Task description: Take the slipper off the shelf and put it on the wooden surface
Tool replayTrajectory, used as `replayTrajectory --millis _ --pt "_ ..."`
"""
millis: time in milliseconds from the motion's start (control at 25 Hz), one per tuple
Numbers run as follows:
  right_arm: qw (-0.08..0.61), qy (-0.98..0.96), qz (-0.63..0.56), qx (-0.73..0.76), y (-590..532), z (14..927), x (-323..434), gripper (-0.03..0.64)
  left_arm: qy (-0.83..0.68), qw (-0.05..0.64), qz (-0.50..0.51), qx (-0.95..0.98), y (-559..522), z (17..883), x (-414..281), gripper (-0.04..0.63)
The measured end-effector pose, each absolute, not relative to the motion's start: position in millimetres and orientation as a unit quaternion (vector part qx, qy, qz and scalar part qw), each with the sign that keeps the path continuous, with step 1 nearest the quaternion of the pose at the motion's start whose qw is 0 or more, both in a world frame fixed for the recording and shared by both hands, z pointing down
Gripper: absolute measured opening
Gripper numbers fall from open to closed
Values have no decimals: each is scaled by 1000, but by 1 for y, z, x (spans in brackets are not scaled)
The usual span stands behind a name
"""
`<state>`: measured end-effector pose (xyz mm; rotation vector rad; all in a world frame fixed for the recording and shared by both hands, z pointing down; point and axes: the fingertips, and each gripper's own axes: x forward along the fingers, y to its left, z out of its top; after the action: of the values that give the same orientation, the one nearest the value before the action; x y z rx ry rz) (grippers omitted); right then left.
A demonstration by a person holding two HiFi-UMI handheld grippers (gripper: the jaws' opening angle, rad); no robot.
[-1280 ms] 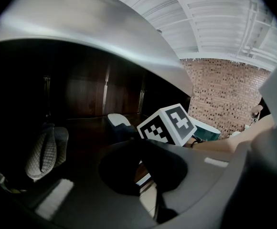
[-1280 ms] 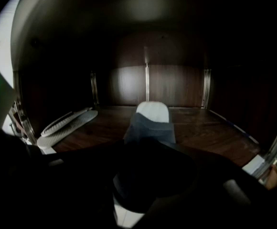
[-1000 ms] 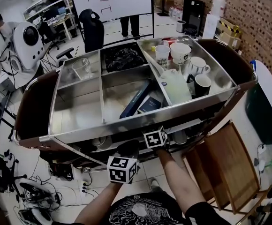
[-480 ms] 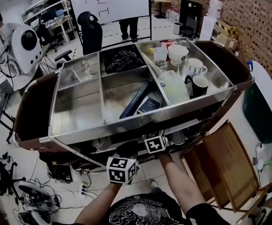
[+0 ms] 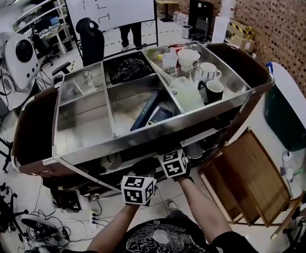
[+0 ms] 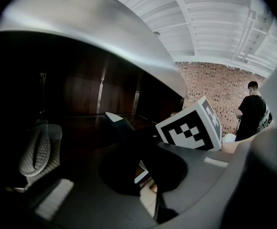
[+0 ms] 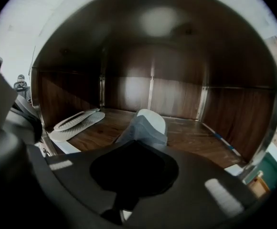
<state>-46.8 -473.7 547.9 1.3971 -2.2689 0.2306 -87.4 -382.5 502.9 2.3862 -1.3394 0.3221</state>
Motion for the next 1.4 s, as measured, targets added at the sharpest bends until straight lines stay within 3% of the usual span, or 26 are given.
replayTrajectory --millis 800,1400 --pt "198 -772 71 600 -369 514 -17 11 -397 168 109 896 -319 493 -70 5" --pt "187 -692 77 693 -299 502 55 11 -300 161 104 934 -273 488 -9 5"
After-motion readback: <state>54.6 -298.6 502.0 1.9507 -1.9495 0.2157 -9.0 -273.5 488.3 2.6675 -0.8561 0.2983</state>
